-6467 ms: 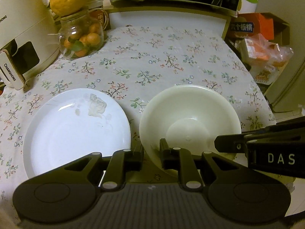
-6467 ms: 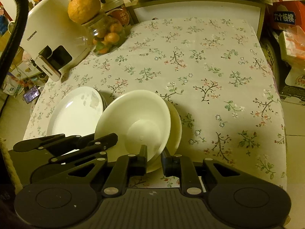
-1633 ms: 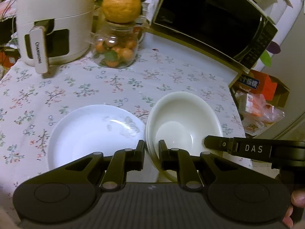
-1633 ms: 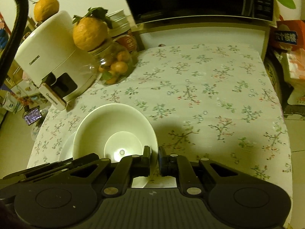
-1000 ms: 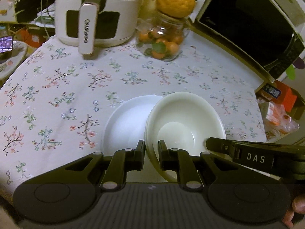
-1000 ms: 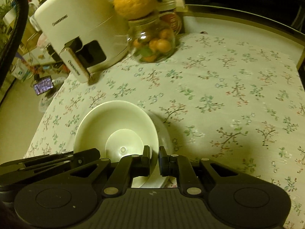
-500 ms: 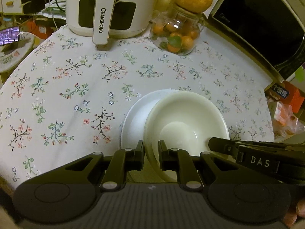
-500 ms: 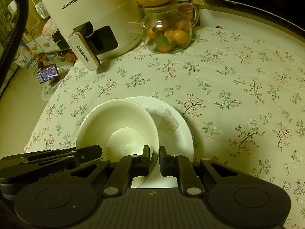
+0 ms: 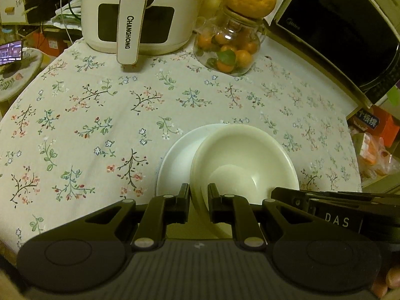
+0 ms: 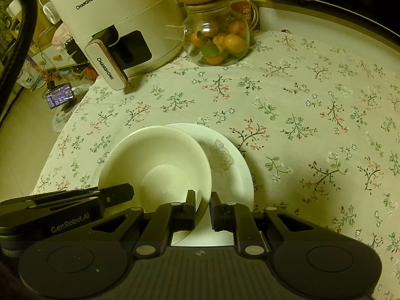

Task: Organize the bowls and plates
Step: 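Lift the bowl with both grippers and carry it over the plate stack, then lower the bowl onto the plate stack and open both grippers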

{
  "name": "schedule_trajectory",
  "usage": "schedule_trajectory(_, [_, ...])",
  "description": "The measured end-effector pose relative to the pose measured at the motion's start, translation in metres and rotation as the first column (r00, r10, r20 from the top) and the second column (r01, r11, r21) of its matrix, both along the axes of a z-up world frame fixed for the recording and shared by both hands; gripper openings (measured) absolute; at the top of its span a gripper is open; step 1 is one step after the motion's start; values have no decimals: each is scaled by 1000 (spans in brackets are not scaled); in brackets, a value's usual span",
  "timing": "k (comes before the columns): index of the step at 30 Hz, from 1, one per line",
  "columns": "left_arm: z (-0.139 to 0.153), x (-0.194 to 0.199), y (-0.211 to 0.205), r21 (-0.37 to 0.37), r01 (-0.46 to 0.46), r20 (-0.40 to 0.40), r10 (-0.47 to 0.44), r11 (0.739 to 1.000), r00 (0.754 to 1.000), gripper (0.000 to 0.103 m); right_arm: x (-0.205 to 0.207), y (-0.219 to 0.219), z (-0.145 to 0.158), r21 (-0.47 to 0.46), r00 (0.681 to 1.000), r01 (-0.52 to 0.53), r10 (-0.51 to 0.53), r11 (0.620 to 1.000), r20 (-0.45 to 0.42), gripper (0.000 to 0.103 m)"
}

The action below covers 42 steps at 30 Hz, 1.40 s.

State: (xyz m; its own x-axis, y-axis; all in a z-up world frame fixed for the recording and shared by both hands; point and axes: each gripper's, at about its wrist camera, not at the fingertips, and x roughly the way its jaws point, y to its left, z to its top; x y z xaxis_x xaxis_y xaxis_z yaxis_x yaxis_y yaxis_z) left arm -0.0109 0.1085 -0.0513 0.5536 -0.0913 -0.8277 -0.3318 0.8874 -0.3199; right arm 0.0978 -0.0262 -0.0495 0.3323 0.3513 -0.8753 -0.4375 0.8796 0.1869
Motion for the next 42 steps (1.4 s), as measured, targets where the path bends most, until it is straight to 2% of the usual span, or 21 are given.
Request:
schedule_trajectory(11, [-3,6,-1,29,7,10,-7,1000,1000,13,2,-3,-1,16,1000,9,-9,1000,-5,14])
schedule_trajectory(21, [-1,-2,-4,0,31,-5,-31,1000,999,13,-3,-9,1,12,999,15,-15,1000,-36,14])
schedule_trajectory(42, [-1,-2,-7,1,25,3,-25,1000,1000,14,-5,-5,2,-11,1000,-2,2,1000,-13,14])
